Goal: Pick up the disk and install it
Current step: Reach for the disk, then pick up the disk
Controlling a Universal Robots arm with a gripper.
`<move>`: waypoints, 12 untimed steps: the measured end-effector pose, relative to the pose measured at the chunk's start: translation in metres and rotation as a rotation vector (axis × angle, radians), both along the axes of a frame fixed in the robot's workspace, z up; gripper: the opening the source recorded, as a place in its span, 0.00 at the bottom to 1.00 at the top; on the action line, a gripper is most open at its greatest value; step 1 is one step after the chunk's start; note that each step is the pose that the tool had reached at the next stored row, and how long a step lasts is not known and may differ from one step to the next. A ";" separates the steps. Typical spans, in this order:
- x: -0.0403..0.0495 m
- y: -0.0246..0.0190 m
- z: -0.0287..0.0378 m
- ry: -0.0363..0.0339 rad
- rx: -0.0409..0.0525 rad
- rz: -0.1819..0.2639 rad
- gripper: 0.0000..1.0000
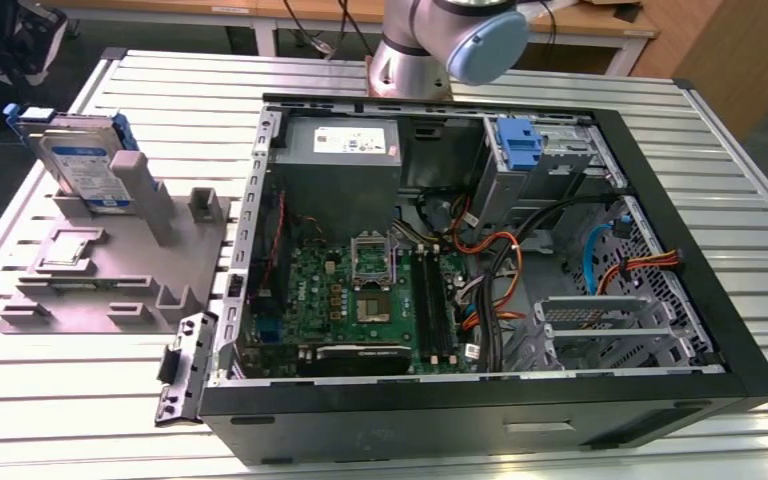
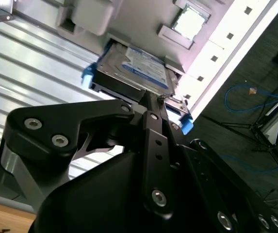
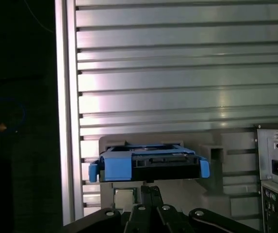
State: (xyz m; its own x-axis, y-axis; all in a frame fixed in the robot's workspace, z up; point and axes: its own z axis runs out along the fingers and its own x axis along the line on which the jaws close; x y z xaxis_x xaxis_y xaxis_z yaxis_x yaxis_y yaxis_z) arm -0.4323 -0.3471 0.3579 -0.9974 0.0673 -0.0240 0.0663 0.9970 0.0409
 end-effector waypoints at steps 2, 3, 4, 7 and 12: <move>-0.0074 0.0029 -0.0009 0.0002 -0.0001 0.000 0.10; -0.0110 0.0051 -0.0013 0.0001 -0.0002 0.000 0.10; -0.0144 0.0068 -0.0017 0.0000 -0.0003 0.000 0.10; -0.0204 0.0086 -0.0022 0.0001 -0.0009 0.001 0.10; -0.0204 0.0086 -0.0023 0.0000 -0.0009 0.001 0.10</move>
